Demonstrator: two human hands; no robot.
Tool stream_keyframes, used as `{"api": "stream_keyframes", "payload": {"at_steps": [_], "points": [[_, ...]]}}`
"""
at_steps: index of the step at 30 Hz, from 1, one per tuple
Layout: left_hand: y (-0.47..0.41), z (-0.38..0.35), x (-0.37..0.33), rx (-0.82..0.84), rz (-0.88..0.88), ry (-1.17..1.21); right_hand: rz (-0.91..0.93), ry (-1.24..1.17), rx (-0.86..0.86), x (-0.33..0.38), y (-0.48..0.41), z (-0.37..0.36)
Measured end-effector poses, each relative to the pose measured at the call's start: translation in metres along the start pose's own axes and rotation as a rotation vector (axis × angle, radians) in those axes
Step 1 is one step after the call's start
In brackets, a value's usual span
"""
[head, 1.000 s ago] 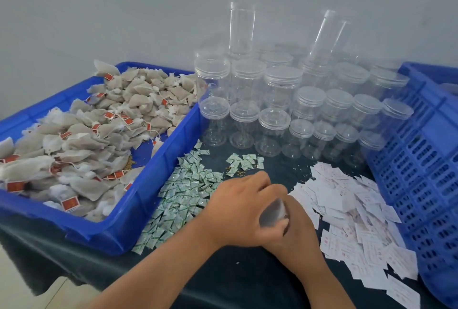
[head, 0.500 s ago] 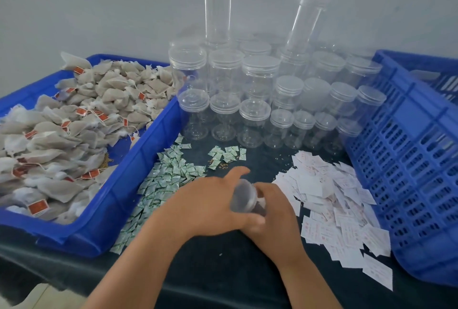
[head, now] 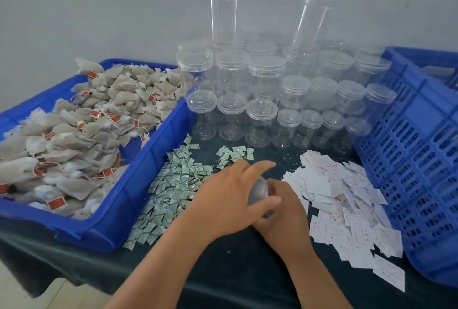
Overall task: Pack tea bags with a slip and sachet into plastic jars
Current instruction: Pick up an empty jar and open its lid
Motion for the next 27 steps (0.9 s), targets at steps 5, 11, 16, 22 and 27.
{"api": "stream_keyframes", "payload": {"at_steps": [5,11,16,22,27], "points": [[-0.002,0.020,0.019,-0.074,0.152,0.044,-0.029,0.051,-0.251,-0.001,0.000,0.016],[-0.009,0.023,0.061,-0.143,0.402,0.532,-0.220,-0.251,-0.287,-0.022,0.001,0.022],[-0.042,-0.029,0.079,-0.075,0.361,0.254,-0.192,-0.269,-0.202,-0.014,0.000,0.015],[-0.056,-0.035,0.085,-0.176,0.418,-0.149,-0.180,-0.293,-0.186,-0.009,-0.001,0.018],[-0.027,0.031,0.027,-0.356,0.196,-0.013,-0.164,-0.295,-0.174,-0.009,0.001,0.019]]}}
Point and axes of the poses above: each hand's wrist, its own y-axis away from the middle knuckle, its own z-axis out of the back of the hand, x = y × z, the point moved 7 cm from there along -y, towards the middle knuckle, and after that the axes turned 7 degrees about x, right-handed, at the moved point
